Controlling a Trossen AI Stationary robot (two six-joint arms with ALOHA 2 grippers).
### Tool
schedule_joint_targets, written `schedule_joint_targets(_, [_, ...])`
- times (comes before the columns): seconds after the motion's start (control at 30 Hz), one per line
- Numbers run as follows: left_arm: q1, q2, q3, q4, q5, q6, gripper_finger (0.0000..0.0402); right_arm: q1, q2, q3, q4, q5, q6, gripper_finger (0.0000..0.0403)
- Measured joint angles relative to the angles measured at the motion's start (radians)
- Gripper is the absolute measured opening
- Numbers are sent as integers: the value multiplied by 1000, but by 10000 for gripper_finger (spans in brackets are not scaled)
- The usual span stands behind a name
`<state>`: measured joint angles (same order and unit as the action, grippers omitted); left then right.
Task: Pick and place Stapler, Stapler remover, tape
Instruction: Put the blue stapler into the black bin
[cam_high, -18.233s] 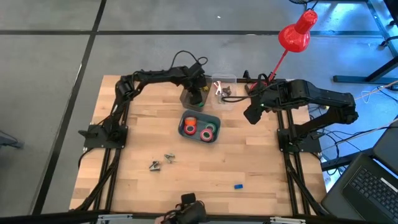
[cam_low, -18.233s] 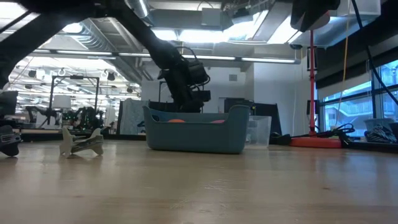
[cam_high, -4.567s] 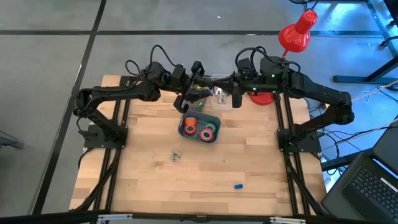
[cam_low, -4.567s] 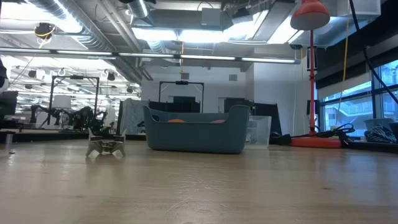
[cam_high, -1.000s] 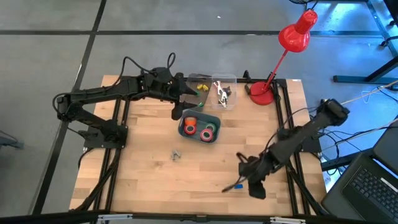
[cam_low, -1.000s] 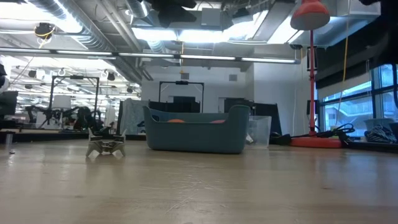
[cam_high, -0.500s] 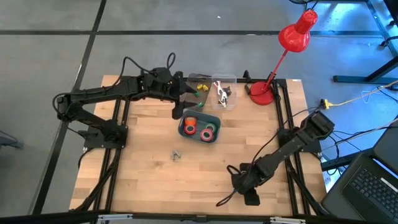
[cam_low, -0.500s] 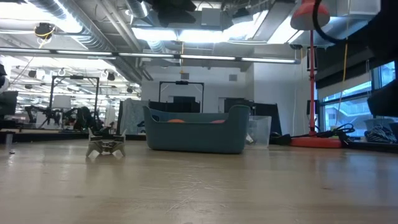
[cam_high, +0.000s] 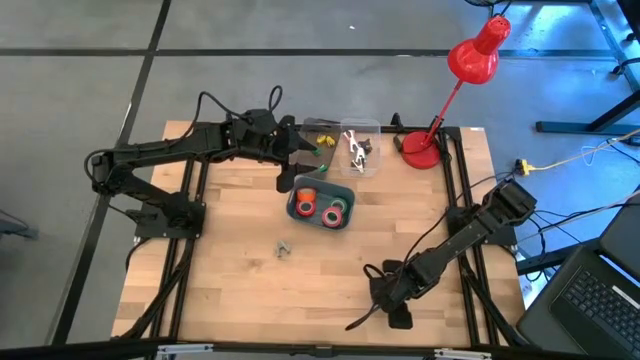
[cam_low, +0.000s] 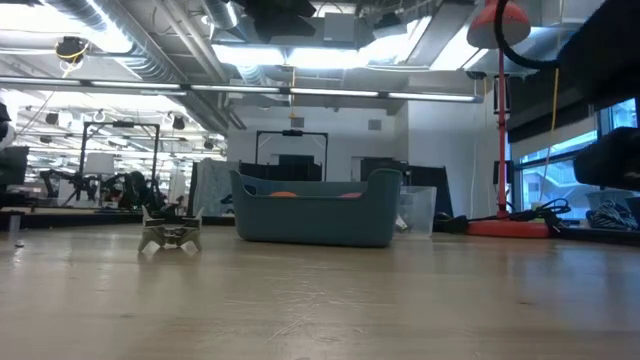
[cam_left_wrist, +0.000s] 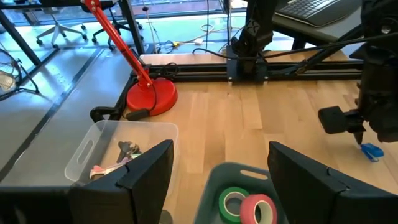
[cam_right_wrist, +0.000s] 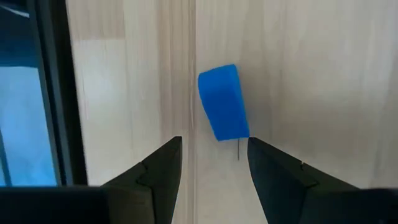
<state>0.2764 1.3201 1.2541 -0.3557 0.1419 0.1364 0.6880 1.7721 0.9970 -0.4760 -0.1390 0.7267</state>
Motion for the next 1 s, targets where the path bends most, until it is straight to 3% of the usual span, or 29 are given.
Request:
schedule_joint_targets(0.43, [0,0,0,0,1,1,251,-38,0,0,33,60,-28,183])
schedule_joint_targets(1.0, [0,0,0,-2,1,1,251,-42,3,0,74,38,51,184])
